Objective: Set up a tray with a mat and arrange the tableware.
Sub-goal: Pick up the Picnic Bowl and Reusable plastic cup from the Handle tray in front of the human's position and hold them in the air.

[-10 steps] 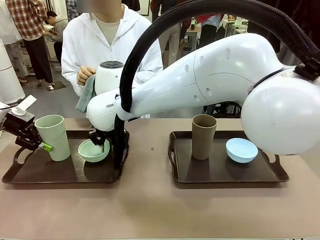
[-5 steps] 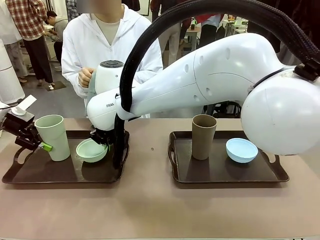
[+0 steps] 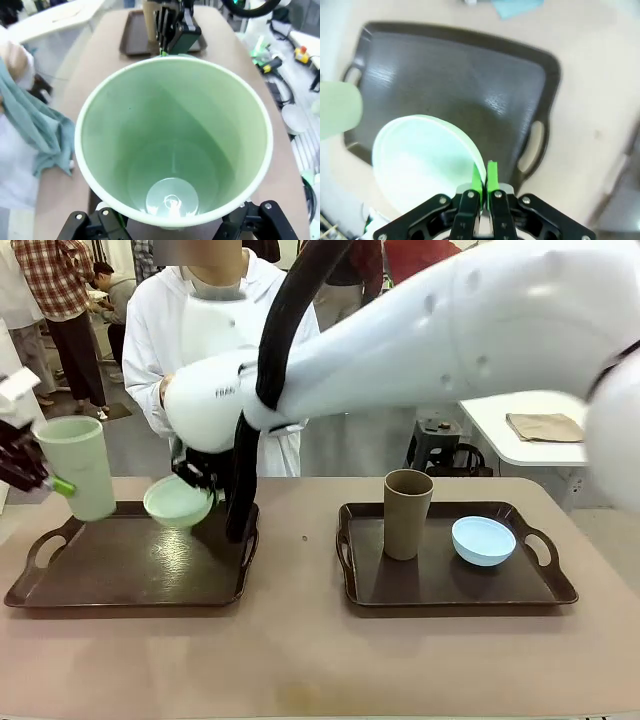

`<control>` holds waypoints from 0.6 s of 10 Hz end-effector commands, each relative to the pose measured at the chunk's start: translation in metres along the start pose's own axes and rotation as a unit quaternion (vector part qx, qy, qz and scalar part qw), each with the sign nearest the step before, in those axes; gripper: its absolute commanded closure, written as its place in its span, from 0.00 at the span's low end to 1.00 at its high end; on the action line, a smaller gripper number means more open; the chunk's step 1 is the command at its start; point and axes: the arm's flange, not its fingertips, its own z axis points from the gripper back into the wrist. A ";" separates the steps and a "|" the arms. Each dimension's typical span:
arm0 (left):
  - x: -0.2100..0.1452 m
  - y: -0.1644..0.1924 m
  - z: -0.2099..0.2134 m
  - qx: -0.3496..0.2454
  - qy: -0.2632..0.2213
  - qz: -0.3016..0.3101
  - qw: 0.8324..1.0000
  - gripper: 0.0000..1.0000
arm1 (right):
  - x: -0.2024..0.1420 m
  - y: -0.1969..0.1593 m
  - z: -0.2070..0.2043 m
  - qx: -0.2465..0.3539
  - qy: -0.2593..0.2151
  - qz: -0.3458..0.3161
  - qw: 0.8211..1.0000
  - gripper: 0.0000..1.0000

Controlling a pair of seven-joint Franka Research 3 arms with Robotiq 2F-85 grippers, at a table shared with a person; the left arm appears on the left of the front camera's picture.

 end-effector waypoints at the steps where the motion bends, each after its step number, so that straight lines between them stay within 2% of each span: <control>1: 0.032 -0.021 0.023 0.015 0.001 -0.007 1.000 0.75 | -0.027 -0.005 0.035 -0.029 -0.026 -0.015 0.999 1.00; 4: 0.062 -0.034 0.048 0.043 0.007 -0.023 0.999 0.75 | -0.042 0.012 0.084 -0.024 -0.044 -0.005 0.999 1.00; 5: 0.058 -0.028 0.046 0.033 0.004 -0.028 0.999 0.75 | -0.024 0.008 0.077 -0.018 -0.032 -0.002 0.999 1.00; 6: 0.058 -0.028 0.046 0.033 0.004 -0.028 0.999 0.75 | -0.024 0.008 0.077 -0.018 -0.032 -0.002 0.999 1.00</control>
